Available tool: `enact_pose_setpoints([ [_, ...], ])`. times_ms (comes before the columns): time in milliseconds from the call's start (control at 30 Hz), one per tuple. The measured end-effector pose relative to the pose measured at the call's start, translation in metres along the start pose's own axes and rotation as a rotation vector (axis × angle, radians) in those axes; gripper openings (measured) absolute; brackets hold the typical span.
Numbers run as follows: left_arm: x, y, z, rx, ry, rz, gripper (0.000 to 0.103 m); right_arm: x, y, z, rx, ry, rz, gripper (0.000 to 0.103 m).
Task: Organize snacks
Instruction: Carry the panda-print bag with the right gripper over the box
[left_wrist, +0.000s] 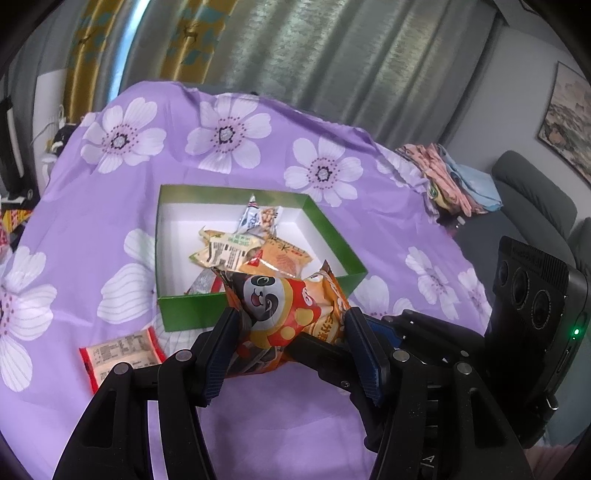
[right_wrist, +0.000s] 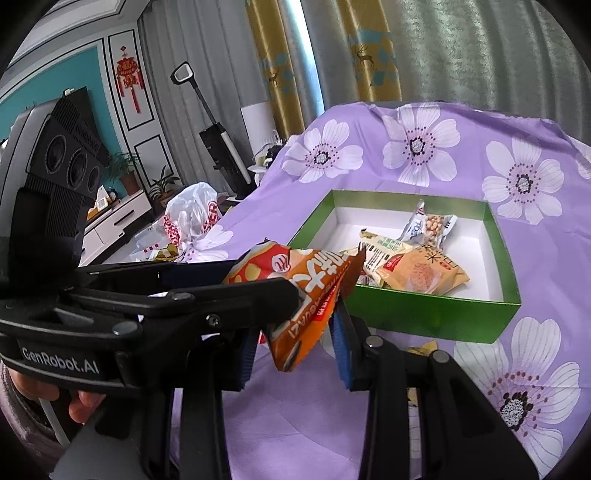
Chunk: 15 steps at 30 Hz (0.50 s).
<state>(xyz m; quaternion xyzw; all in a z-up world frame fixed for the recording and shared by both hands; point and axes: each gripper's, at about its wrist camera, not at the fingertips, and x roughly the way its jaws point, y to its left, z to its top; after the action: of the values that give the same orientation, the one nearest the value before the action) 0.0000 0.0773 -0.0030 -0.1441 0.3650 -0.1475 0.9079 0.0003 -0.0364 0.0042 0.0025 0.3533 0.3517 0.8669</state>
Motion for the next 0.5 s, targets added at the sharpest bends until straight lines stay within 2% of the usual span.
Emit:
enact_pose_setpoints([
  [500,0.004,-0.021,0.022,0.056,-0.018,-0.011,0.059,-0.016,-0.012,0.013,-0.001,-0.055,-0.027,0.036],
])
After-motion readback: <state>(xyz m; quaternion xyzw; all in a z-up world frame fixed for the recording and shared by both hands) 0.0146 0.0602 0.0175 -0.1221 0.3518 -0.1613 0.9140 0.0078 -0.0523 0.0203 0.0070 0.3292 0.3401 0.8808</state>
